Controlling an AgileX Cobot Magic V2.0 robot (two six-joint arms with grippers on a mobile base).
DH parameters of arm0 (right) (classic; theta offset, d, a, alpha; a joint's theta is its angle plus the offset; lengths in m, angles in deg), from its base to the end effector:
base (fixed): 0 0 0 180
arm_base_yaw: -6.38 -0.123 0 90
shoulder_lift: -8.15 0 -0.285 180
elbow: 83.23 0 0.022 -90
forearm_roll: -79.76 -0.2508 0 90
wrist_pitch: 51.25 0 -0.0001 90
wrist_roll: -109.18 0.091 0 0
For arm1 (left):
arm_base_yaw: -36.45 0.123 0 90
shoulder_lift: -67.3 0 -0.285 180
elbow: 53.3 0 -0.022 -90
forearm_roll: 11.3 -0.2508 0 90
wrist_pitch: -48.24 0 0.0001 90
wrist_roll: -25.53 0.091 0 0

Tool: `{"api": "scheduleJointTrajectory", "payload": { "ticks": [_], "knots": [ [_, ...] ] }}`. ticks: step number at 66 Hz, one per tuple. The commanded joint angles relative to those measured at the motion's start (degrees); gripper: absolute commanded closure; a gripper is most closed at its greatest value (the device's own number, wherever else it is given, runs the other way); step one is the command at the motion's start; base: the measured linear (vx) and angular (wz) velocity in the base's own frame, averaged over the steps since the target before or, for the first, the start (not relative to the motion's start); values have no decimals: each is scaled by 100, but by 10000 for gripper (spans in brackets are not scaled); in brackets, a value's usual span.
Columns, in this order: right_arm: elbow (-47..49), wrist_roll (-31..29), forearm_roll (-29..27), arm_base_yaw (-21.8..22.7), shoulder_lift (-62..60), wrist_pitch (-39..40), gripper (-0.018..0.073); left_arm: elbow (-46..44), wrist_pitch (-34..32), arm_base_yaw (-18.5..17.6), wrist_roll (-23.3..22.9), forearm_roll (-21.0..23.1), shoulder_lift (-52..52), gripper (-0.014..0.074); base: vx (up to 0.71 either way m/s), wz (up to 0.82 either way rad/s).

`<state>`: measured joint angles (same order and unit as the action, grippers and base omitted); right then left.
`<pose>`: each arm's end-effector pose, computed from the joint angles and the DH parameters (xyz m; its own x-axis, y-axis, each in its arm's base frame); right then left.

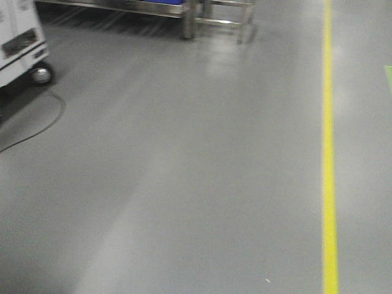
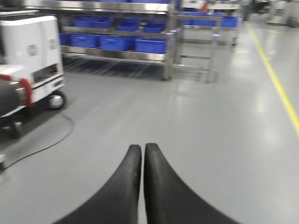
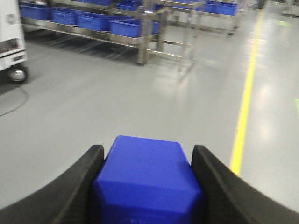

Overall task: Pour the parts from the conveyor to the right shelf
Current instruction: 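Turn the base away from the conveyor holding the block, then drive the base along the yellow-lined aisle carrying the block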

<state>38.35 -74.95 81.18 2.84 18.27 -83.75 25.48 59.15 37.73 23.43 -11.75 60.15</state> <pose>0.0341 0.0009 0.2678 -0.1856 -0.1045 -0.9770 -0.0662 0.9934 -0.0937 0.0561 0.0014 0.1873 -0.1183 -0.0316 -0.9925 -0.0272 0.9992 -0.0286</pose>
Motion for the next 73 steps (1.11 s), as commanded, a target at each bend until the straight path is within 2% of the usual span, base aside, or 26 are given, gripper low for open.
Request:
{"api": "scheduleJointTrajectory", "payload": {
  "ticks": [1,38,73],
  "knots": [
    [153,-28,41,28,73,454,561,-110,-410,16,-49,45,68,603,-29,-82],
    [153,-28,41,28,73,454,561,-110,-410,16,-49,45,68,603,-20,-68],
    [153,-23,35,28,73,455,561,-110,-410,16,-49,45,68,603,-2,-11]
  ]
}}
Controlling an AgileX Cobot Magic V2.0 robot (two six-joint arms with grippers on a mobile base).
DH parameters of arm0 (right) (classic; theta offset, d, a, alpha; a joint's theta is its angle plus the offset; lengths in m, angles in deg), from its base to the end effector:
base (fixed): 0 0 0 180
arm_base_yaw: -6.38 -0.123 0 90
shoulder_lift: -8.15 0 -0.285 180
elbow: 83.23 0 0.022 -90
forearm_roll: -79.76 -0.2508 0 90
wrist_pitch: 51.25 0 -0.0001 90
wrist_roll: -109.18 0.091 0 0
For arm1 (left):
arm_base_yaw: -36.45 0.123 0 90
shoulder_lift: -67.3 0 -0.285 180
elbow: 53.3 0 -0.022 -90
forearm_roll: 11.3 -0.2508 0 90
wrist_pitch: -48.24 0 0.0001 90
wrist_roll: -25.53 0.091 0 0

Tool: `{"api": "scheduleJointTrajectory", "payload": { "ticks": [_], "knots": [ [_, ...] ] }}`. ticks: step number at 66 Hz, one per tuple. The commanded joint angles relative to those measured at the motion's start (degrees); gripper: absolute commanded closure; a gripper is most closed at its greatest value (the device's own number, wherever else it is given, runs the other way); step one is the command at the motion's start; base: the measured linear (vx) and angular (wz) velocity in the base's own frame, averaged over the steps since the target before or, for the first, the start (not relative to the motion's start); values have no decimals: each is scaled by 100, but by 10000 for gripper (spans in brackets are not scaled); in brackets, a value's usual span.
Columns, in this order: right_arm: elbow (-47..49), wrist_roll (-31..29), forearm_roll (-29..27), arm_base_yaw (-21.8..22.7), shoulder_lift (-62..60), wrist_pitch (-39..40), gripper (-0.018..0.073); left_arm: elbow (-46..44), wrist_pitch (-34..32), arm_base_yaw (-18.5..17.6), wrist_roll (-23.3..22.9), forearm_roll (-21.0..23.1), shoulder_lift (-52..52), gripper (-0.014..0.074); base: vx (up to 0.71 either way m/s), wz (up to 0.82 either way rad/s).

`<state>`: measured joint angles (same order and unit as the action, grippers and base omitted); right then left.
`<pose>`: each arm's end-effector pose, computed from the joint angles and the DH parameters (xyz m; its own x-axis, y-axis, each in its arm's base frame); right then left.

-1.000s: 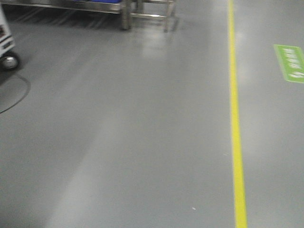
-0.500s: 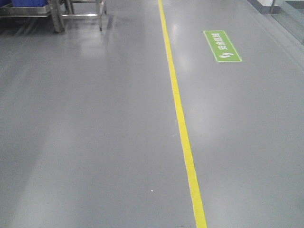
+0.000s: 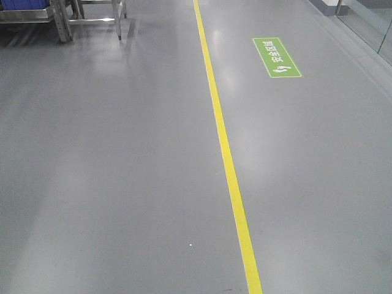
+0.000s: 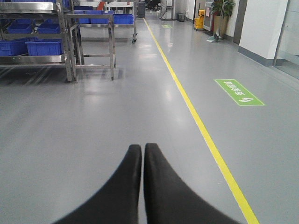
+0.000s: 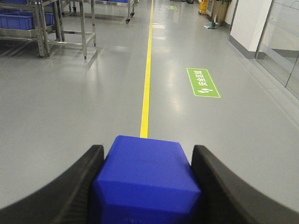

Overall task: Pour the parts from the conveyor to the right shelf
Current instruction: 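Drive the base along the yellow-lined aisle carrying the block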

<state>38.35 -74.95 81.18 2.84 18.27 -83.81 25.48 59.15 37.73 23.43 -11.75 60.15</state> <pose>0.0341 0.0009 0.2677 -0.1867 -0.1046 -0.9768 -0.0663 0.9934 -0.0937 0.0561 0.0014 0.1873 -0.1183 -0.0316 -0.9925 -0.0272 0.9992 -0.0286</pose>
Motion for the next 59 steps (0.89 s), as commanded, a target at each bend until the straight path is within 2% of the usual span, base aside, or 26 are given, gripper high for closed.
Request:
{"api": "scheduleJointTrajectory", "payload": {
  "ticks": [1,59],
  "knots": [
    [153,-23,35,28,73,461,561,-110,-410,16,-49,45,68,603,2,1],
    [153,-23,35,28,73,461,561,-110,-410,16,-49,45,68,603,6,-5]
  ]
}}
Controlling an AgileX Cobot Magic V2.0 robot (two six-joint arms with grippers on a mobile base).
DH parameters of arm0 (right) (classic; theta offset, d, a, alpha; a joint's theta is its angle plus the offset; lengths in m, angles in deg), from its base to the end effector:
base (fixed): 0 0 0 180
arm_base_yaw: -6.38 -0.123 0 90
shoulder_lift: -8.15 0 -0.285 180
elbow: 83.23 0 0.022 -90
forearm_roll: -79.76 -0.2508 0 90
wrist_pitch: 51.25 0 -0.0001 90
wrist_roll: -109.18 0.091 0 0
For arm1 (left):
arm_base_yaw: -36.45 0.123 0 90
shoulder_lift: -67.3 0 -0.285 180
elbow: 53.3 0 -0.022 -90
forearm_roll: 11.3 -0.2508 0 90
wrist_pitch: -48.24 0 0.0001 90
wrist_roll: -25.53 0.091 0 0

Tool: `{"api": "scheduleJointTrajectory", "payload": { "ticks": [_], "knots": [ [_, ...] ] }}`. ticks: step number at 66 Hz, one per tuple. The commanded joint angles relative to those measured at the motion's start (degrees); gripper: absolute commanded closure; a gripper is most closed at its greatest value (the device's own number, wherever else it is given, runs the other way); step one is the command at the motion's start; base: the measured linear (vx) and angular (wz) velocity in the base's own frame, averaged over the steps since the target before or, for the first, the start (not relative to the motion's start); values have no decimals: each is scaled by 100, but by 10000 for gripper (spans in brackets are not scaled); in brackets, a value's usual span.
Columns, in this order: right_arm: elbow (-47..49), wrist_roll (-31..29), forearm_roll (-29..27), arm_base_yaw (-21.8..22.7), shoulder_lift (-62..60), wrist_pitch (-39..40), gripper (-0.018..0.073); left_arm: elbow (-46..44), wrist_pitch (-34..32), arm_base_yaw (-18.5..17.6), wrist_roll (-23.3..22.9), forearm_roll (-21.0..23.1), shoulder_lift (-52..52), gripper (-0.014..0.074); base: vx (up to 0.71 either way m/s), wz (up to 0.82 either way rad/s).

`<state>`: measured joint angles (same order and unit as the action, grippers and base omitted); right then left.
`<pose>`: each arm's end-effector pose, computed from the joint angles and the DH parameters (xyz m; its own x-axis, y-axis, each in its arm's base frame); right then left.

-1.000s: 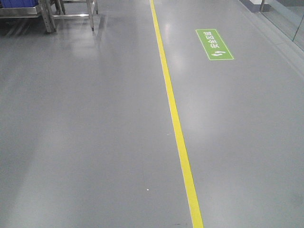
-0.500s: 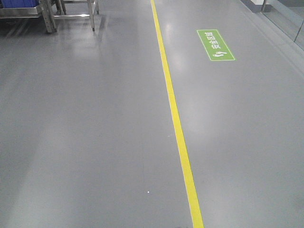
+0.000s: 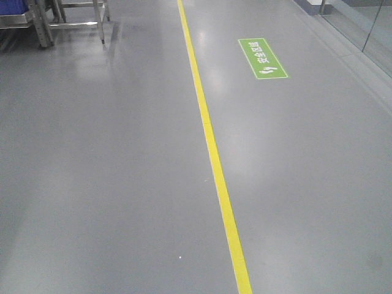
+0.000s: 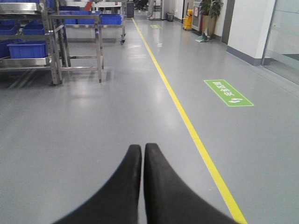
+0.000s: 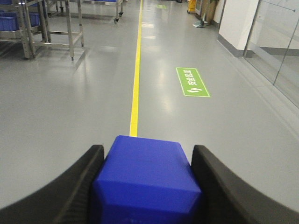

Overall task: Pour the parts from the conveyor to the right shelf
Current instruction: 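Drive the base along the yellow-lined aisle carrying the block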

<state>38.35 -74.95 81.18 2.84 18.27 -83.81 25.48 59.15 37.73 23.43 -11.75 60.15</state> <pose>0.0341 0.0009 0.2677 -0.1867 -0.1046 -0.9768 -0.0663 0.9934 -0.0937 0.0561 0.0014 0.1873 -0.1183 -0.0316 -0.9925 -0.0272 0.9992 -0.0286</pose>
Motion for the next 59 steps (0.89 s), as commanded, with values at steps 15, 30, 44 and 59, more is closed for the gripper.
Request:
{"api": "scheduleJointTrajectory", "payload": {
  "ticks": [15,30,44,59],
  "knots": [
    [153,-23,35,28,73,461,561,-110,-410,16,-49,45,68,603,15,-14],
    [153,-23,35,28,73,461,561,-110,-410,16,-49,45,68,603,21,-8],
    [153,-23,35,28,73,461,561,-110,-410,16,-49,45,68,603,27,-2],
    [153,-23,35,28,73,461,561,-110,-410,16,-49,45,68,603,34,5]
  ]
}}
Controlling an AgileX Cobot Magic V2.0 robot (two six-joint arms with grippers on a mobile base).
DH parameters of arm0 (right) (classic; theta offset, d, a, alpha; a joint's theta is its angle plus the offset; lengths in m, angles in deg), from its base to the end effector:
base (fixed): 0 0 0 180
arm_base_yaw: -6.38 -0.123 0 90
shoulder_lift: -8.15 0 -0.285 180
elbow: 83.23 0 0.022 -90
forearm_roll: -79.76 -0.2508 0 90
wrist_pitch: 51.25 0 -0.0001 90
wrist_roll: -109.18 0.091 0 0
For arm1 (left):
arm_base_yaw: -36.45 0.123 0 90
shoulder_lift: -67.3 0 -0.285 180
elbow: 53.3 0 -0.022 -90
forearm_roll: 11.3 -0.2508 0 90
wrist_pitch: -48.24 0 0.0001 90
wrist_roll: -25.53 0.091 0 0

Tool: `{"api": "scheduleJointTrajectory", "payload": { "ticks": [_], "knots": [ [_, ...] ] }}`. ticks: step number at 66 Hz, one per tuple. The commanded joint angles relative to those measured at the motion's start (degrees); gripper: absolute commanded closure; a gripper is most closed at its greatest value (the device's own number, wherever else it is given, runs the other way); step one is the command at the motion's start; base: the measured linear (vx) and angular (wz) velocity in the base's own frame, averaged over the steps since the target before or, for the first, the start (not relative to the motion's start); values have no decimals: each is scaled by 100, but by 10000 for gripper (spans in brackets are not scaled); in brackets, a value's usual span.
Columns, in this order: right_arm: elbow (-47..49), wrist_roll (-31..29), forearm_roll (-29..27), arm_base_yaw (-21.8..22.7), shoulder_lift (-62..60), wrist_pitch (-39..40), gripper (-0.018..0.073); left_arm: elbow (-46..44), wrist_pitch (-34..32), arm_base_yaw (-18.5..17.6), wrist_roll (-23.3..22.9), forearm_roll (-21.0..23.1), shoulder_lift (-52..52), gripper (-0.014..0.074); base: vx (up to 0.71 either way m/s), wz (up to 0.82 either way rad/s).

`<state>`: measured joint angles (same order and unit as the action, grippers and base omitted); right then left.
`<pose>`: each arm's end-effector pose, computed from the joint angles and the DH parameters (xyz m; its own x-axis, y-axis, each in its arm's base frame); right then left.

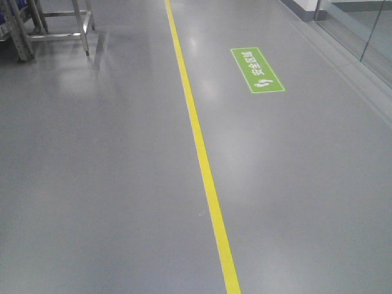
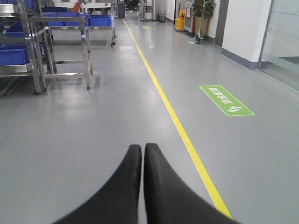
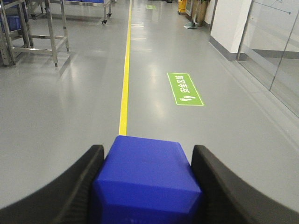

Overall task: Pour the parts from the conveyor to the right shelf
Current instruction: 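Drive the base along the yellow-lined aisle carrying the block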

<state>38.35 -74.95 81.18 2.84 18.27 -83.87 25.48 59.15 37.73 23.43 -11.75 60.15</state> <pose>0.0341 0.0009 0.2676 -0.1877 -0.1046 -0.9766 -0.0664 0.9934 -0.0936 0.0561 0.0014 0.1873 -0.1183 -0.0316 -0.9925 -0.0272 0.9992 -0.0286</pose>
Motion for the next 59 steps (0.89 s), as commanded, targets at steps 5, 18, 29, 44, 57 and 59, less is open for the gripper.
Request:
{"api": "scheduleJointTrajectory", "payload": {
  "ticks": [5,18,29,44,57,59],
  "knots": [
    [153,-23,35,28,73,467,561,-110,-410,16,-49,45,68,603,38,9],
    [153,-23,35,28,73,467,561,-110,-410,16,-49,45,68,603,42,9],
    [153,-23,35,28,73,467,561,-110,-410,16,-49,45,68,603,46,6],
    [153,-23,35,28,73,467,561,-110,-410,16,-49,45,68,603,50,5],
    [153,-23,35,28,73,467,561,-110,-410,16,-49,45,68,603,54,5],
    [153,-23,35,28,73,467,561,-110,-410,16,-49,45,68,603,56,3]
  ]
}}
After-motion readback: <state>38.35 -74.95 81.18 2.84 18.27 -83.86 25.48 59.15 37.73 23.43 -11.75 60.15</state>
